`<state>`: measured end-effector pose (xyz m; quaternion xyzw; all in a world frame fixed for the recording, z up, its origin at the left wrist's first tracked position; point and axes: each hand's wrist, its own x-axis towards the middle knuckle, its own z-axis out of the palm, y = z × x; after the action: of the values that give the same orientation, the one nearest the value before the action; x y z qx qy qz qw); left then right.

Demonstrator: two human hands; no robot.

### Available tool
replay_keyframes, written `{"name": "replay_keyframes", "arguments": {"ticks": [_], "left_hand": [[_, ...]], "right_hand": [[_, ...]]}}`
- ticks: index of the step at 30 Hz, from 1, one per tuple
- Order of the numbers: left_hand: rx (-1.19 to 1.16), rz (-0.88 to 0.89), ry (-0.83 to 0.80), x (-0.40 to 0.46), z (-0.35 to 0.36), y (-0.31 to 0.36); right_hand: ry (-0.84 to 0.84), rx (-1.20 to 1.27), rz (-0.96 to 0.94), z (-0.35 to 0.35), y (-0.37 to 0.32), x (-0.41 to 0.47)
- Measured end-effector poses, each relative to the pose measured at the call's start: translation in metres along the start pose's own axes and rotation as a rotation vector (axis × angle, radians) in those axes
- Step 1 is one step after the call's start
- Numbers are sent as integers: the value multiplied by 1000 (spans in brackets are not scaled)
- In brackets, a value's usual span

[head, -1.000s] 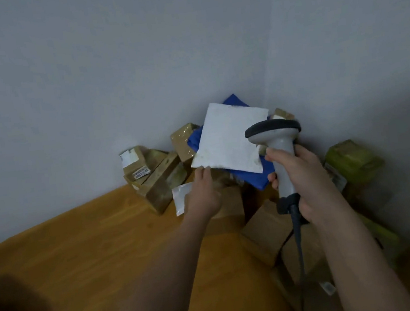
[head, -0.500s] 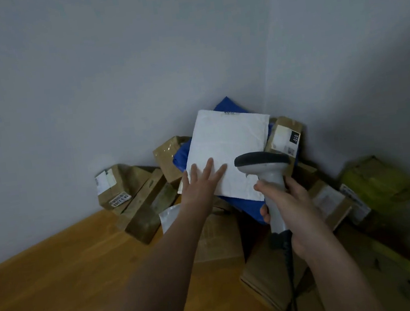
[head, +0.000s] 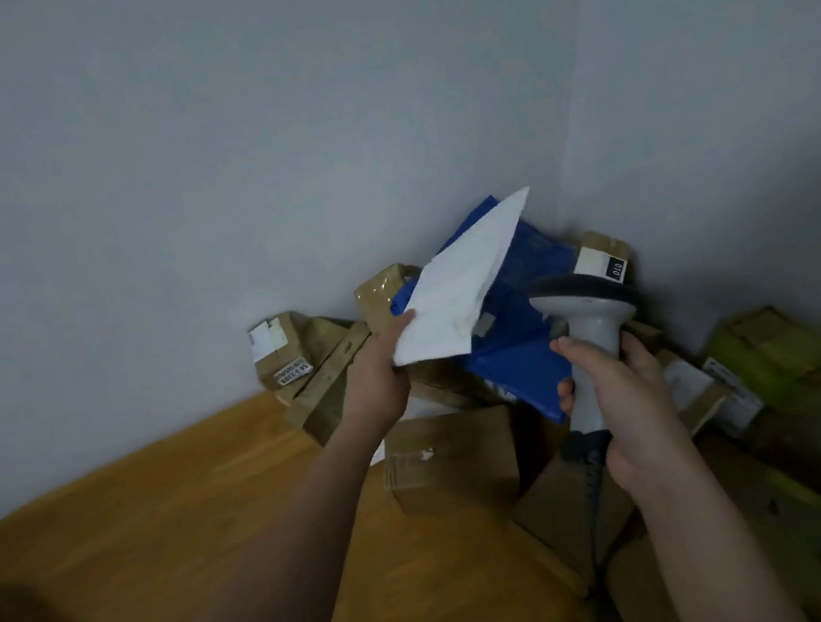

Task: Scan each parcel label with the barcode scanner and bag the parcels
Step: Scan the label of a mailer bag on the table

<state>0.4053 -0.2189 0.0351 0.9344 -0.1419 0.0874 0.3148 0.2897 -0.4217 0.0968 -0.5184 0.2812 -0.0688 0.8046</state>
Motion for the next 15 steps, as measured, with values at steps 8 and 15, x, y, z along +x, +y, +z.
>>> {"name": "replay_keyframes", "arguments": {"ticks": [8, 15], "left_hand": [[-1056, -613, 126, -66, -67, 16], [-1612, -807, -72, -119, -92, 30]], "right_hand": [[52, 72, -95, 13, 9, -48], [18, 89, -107, 32, 29, -78]]}}
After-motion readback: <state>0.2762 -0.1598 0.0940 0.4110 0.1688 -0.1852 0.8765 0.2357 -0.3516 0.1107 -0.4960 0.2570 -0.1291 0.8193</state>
